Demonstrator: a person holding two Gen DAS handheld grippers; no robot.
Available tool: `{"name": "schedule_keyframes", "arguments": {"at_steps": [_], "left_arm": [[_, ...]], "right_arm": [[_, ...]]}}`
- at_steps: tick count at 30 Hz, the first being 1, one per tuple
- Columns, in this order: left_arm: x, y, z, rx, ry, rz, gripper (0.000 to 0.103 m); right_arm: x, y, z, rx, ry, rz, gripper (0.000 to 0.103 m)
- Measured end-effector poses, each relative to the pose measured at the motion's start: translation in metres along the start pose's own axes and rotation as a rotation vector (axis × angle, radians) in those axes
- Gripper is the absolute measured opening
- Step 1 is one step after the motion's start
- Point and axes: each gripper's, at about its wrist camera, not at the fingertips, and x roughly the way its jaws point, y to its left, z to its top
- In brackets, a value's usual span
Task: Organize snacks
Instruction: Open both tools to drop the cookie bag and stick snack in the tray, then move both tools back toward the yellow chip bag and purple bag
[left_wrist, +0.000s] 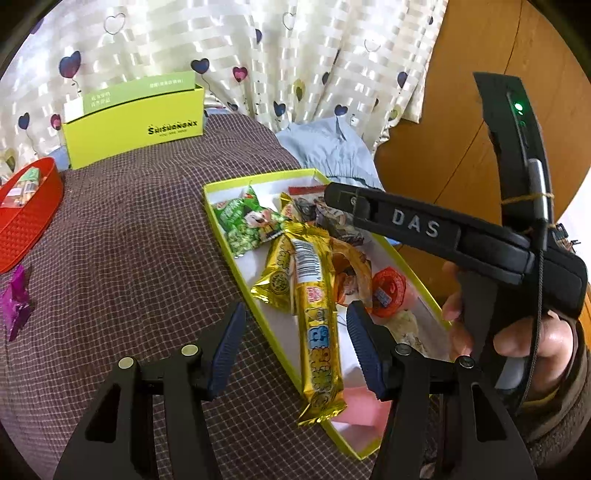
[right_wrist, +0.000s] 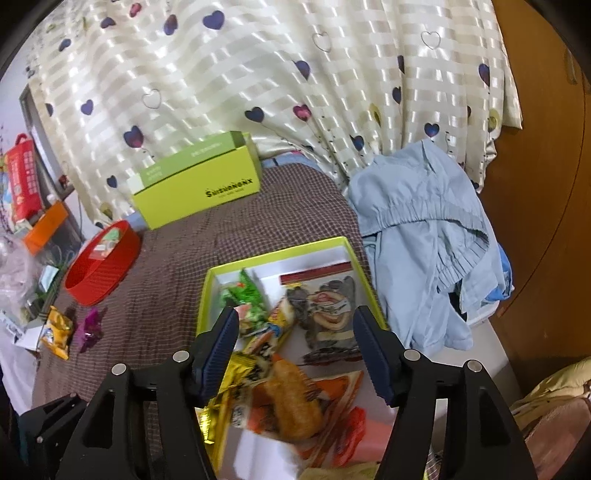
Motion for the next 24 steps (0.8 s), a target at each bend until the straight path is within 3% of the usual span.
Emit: {"name": "schedule_keyframes", "arguments": {"at_steps": [24], "left_arm": [[-0.049, 0.054, -0.016, -0.100, -0.056, 0.107, 0.058]], "right_arm": [[-0.014, 0.076, -0.019, -0.078, -0.013, 0.078, 0.073]]}}
